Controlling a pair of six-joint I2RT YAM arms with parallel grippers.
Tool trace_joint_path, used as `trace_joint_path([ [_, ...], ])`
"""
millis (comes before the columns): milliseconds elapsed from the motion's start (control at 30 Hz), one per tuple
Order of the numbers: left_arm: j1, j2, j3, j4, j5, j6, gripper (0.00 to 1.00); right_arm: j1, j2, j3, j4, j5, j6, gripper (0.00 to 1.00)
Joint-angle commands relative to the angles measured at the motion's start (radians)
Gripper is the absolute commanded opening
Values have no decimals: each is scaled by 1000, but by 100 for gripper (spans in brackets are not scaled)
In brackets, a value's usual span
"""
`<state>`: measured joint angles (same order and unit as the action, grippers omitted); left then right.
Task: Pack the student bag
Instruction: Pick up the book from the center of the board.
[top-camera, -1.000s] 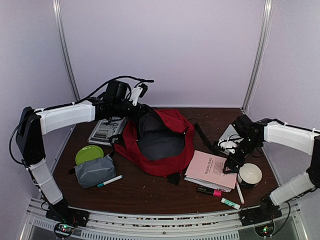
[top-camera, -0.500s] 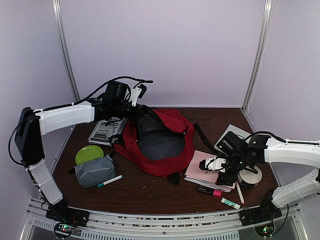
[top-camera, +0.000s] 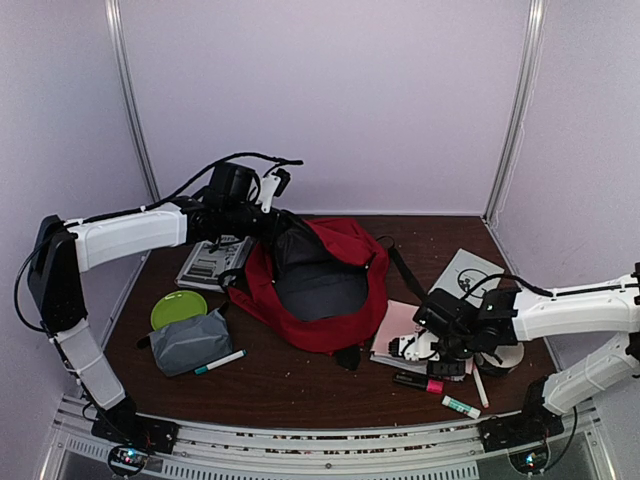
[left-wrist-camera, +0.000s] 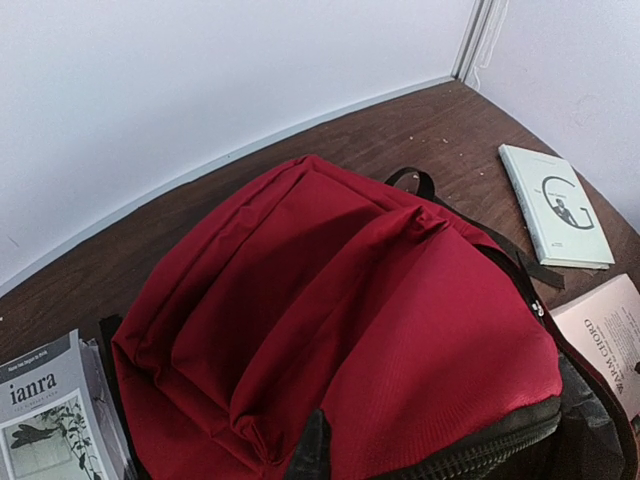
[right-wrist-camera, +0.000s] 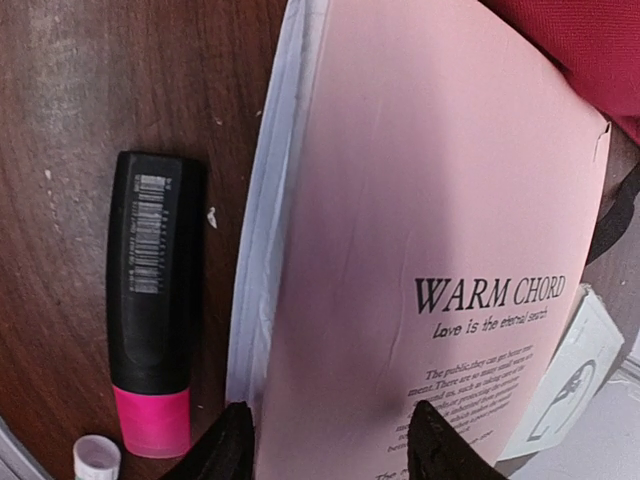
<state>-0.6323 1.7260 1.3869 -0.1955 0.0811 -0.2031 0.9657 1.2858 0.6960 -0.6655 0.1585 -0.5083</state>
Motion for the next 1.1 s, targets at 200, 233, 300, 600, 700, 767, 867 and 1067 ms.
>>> trace_joint_path([
  [200,0,-19,44,11,-15,15,0,42,33,31,67,252,30,43],
  [233,-2,-19,45,12,-18,18,0,41,31,41,61,261,32,39],
  [300,-1,-18,45,11,-17,21,0,39,21,56,52,269,34,29],
  [600,-1,-16,29,19,-19,36,0,24,-8,122,23,315,24,5],
  [700,-1,-19,23,19,-23,42,0,-3,-20,160,-6,304,9,0],
  [767,-1,-20,21,21,-23,46,0,-34,-35,188,-26,284,-4,0],
  [867,-1,-22,21,21,-26,48,0,-80,-54,244,-59,258,-22,0],
  [1067,-1,-14,18,31,-18,45,0,-191,-95,338,-131,155,-21,0],
])
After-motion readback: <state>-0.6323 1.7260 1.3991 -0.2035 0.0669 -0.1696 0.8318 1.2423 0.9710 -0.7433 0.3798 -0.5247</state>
